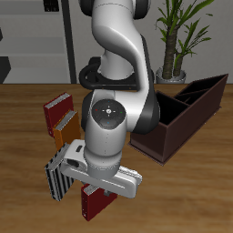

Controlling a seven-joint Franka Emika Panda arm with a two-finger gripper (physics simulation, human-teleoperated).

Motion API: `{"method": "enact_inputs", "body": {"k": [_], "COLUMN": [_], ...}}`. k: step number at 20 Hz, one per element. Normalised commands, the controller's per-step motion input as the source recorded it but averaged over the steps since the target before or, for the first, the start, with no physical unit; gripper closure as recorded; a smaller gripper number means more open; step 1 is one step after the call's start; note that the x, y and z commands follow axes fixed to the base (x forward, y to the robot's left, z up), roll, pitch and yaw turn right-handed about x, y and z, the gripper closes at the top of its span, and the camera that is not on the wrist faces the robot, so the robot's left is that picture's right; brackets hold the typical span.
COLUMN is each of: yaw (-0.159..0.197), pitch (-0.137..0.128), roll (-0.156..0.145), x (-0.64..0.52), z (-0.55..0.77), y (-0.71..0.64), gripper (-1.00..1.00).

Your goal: Place the left red book into the left desk caddy's back compartment

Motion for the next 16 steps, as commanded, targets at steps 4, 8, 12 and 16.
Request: {"method": "enact_inputs", "body": {"k": [4,8,12,16], "yaw": [0.011,0.033,0.026,0.010], "pitch": [-0.029,-0.048,-0.038,-0.051], "roll": [-0.005,-0.006,-0.009,0.002], "x": [-0.16,-0.28,-0.36,-0.39], "z": [0.31,0.56,0.71,0.70], "y": [0.06,0.18,0.19,0.16], "gripper": [1.00,1.00,1.00,1.00]}}
